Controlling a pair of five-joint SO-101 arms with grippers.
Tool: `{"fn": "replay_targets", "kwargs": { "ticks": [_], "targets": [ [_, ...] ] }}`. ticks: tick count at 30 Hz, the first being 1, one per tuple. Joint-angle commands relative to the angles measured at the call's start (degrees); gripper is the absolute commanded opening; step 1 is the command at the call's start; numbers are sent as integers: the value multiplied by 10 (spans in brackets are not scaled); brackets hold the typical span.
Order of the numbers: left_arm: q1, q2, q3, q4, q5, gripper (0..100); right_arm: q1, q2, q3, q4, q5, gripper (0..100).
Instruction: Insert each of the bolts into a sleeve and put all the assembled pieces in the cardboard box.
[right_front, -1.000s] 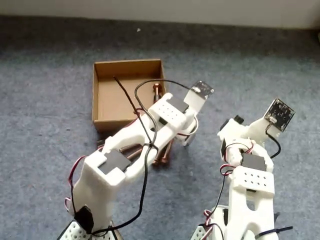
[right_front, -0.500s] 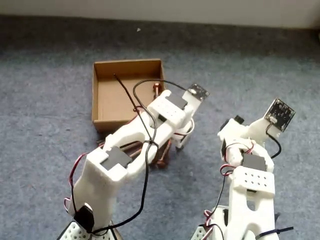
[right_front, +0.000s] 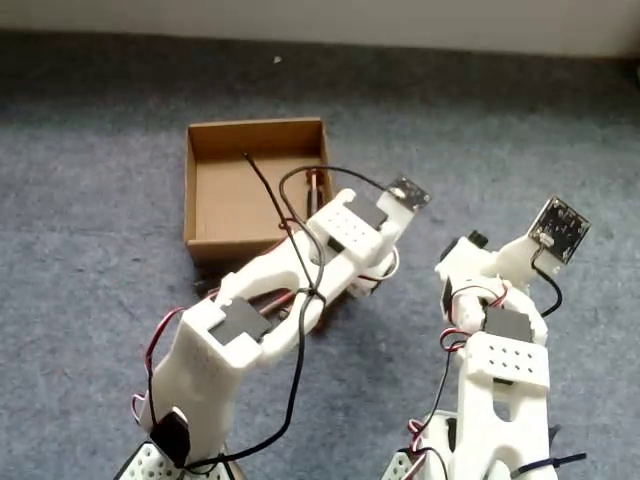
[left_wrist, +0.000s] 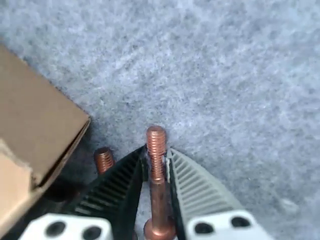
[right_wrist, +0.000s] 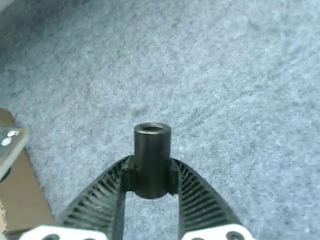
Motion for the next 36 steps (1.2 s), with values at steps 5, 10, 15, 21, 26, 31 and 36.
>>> {"fn": "replay_targets", "kwargs": {
  "ticks": [5, 10, 15, 21, 26, 31, 36],
  "targets": [
    [15, -92, 22, -8, 8, 5, 3, -16, -4, -10, -5, 5],
    [2, -210, 109, -37, 9, 5, 3, -16, -4, -10, -5, 5],
    [-29, -349, 248, -120, 77, 5, 3, -19, 1, -10, -4, 5],
    [-73, -508, 403, -211, 124, 6, 3, -22, 7, -12, -4, 5],
    [-76, -611, 486, -253, 127, 8, 3, -22, 7, -12, -4, 5],
    [-85, -695, 552, -257, 127, 10, 3, -22, 7, -12, -4, 5],
    [-116, -763, 618, -258, 127, 12, 2, -22, 7, -12, -4, 5]
  ]
}}
